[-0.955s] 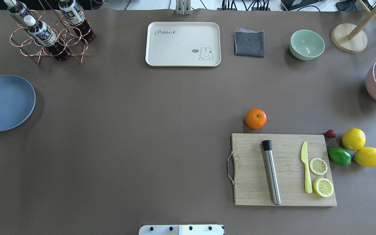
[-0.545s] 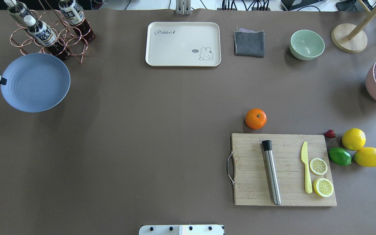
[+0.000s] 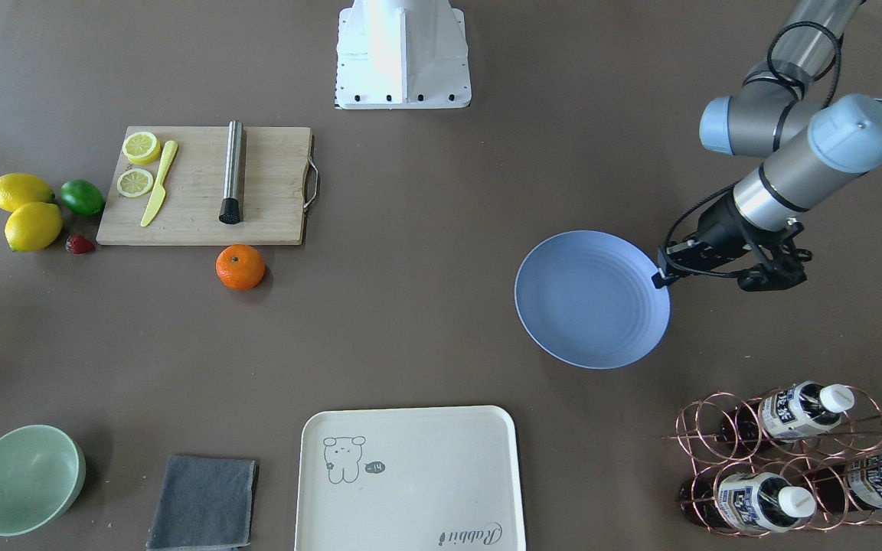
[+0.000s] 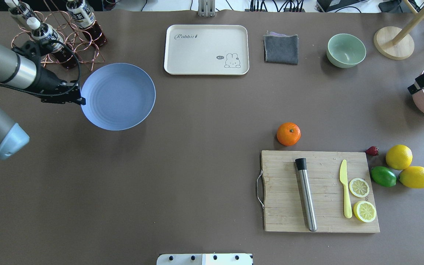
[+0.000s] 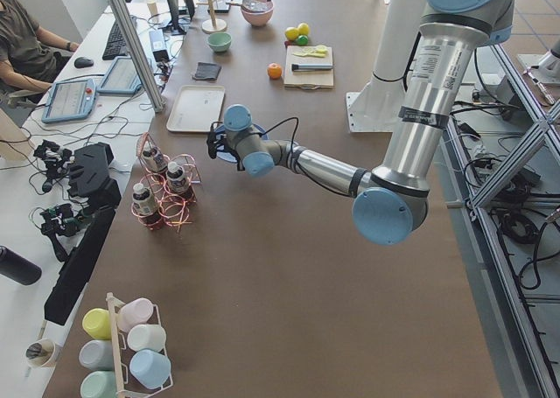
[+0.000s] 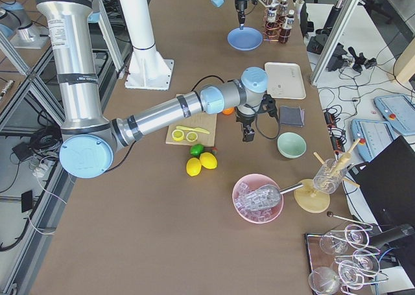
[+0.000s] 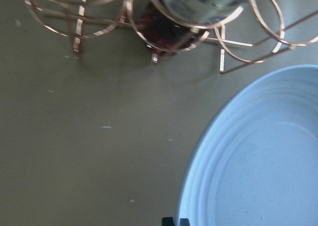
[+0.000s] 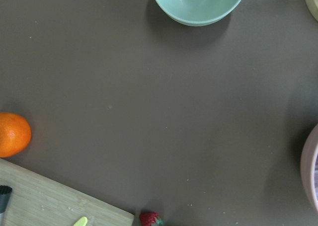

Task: Pick orange to plate
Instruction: 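Push the blue plate with the left gripper toward the table centre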

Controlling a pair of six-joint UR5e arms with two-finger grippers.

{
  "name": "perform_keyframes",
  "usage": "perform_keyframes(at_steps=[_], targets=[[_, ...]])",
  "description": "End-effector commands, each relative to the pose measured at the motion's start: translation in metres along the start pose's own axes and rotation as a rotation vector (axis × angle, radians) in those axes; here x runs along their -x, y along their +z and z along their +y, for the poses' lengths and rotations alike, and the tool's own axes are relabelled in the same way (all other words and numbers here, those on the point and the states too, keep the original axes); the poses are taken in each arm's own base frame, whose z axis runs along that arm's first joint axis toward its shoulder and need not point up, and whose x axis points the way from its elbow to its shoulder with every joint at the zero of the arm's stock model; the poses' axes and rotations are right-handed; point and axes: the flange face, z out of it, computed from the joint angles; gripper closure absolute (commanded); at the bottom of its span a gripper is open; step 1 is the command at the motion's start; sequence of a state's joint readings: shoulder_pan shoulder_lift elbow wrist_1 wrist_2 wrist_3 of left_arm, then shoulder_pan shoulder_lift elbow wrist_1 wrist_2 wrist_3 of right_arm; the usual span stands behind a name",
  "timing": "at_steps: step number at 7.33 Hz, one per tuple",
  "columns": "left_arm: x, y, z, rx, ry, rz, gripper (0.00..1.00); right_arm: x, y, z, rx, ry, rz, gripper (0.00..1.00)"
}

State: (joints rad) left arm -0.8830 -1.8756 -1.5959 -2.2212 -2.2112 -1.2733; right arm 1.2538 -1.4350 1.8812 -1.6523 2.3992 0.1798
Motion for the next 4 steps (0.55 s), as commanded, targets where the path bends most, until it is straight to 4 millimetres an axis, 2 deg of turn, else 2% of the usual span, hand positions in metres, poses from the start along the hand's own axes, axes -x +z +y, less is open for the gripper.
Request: perform_keyframes(at_steps=[1, 3, 4], targets=[[-0.097, 0.062, 0.074, -0.006, -0.055, 0.04, 1.0, 0.071, 0.029, -0.018, 0.014, -0.004, 0.043, 0.0], [-0.143, 0.092, 0.12, -0.02, -0.067, 0.062, 1.0, 0.135, 0.057, -0.039, 0.021, 0.016, 0.061, 0.0], [-0.16, 0.105, 0.143, -0.035, -0.047, 0.071, 1.0, 0.167, 0.071, -0.042, 0.029, 0.033, 0.06, 0.0]])
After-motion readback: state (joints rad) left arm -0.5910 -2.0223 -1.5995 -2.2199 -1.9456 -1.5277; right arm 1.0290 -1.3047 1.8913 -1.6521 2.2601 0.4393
